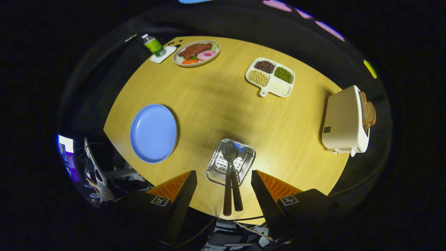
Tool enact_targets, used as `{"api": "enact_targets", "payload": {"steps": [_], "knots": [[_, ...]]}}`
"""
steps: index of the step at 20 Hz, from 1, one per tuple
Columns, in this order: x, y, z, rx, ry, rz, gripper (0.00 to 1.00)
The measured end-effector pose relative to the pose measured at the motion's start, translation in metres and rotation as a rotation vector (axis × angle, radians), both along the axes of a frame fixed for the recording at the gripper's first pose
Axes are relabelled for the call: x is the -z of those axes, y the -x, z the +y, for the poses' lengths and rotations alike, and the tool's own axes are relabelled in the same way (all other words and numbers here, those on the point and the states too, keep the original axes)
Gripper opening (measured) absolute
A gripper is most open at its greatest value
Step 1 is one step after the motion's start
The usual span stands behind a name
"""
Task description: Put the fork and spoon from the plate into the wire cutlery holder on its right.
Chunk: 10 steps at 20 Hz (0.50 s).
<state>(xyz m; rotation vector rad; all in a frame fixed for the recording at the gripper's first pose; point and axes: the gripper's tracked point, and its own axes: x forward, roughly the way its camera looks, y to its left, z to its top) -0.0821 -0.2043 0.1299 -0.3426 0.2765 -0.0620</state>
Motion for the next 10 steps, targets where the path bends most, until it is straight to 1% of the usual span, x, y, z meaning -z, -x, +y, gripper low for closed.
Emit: {"api": "enact_targets", "payload": {"steps": [6,10], "knots": [[-0.049,0.059,0.034,-0.058,0.037,-0.321,0.98],[-0.080,0.117,0.068,-0.104,0.052,-0.544,0.98]]}}
